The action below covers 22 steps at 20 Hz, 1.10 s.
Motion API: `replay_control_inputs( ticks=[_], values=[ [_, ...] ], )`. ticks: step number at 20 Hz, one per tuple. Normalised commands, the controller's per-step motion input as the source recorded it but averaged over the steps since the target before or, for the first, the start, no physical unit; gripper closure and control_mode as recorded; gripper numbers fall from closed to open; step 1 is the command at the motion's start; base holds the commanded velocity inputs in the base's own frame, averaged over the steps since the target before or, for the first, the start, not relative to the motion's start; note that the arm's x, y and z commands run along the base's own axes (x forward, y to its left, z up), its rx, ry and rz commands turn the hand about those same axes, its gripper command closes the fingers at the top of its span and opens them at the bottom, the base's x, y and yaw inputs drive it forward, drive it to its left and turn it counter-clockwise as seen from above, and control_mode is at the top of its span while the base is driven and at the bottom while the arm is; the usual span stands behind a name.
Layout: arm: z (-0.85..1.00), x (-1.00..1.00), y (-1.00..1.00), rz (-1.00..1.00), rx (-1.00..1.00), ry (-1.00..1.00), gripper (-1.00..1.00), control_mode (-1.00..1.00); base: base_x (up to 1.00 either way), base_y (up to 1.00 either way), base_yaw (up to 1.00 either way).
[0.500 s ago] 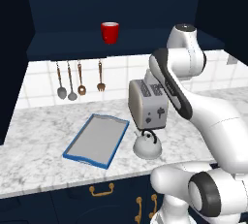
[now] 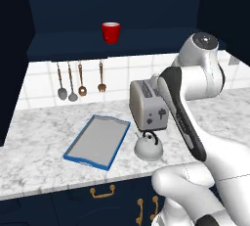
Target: Pick the kettle from the counter and place it on the tray. Then pick the mug from the cabinet and place it on the tray. Then close the cabinet doors.
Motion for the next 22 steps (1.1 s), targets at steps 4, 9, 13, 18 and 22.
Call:
replay_control_inputs(
  ticks=[4, 9, 13, 18, 22],
  values=[
    [0.48, -0.35, 0.33, 0.00, 0.00, -0.35, -1.00, -1.00, 0.00, 0.00, 0.00],
    [0.64, -0.03, 0.47, 0.00, 0.00, -0.27, -1.00, -1.00, 0.00, 0.00, 0.00],
    [0.70, 0.00, 0.48, 0.00, 0.00, -0.22, -1.00, -1.00, 0.00, 0.00, 0.00],
    [0.62, 0.09, 0.43, 0.00, 0.00, -0.18, -1.00, -1.00, 0.00, 0.00, 0.00],
    [0.19, 0.31, 0.59, 0.00, 0.00, -0.05, -1.00, -1.00, 0.00, 0.00, 0.00]
  ],
)
